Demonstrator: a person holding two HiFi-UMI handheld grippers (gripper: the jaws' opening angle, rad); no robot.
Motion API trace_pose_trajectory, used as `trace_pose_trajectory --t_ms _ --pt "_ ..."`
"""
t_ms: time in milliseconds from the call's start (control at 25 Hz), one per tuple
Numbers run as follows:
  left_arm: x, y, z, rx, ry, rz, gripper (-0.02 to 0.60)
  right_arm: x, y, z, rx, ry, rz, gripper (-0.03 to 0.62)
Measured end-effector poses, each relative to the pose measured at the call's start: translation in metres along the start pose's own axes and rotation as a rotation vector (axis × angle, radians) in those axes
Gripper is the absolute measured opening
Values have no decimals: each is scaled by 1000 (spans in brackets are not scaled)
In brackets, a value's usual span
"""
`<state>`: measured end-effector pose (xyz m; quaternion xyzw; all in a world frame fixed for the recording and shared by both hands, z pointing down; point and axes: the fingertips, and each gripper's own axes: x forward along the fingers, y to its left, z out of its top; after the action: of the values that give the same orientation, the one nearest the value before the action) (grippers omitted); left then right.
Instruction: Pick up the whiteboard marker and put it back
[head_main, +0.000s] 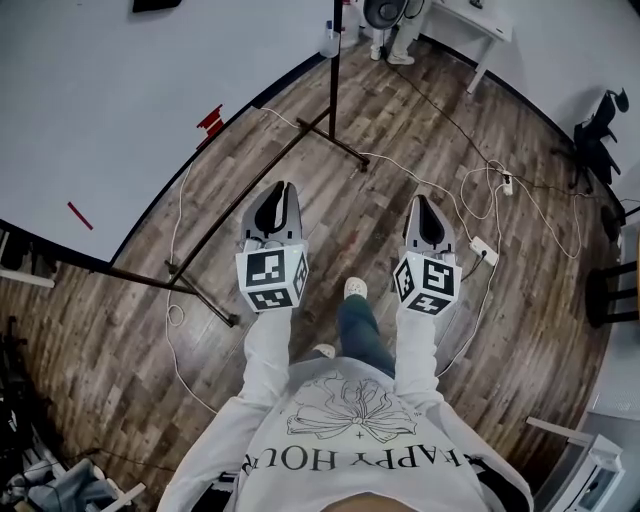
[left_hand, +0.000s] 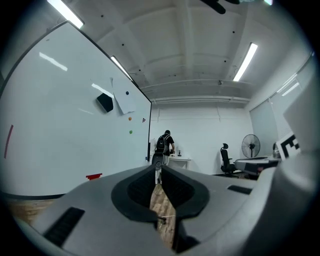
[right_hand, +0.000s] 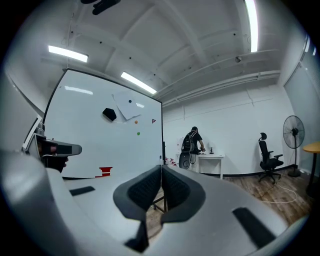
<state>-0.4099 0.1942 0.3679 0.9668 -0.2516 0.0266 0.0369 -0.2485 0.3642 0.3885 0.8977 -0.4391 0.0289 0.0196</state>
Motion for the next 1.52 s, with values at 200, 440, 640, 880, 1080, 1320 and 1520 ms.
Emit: trace_pose_trajectory --t_ms 200,440,640,880,1080,1320,1520 --pt "65 -6 8 -11 -14 16 69 67 -29 10 -16 -18 36 4" --pt "159 -15 23 -16 -23 50 69 159 -68 29 -45 -36 89 3" --pt "229 -30 33 -11 -28 69 71 223 -100 32 -49 -30 131 3" --pt "289 -38 25 -24 2 80 70 276 -120 23 -41 -8 171 3" --pt "336 -34 14 -31 29 87 71 317 -132 12 -39 17 179 3" --pt "402 -17 11 -34 31 80 79 380 -147 10 -38 15 163 4" --pt "465 -1 23 -32 13 70 89 441 -160 23 -42 -5 148 3"
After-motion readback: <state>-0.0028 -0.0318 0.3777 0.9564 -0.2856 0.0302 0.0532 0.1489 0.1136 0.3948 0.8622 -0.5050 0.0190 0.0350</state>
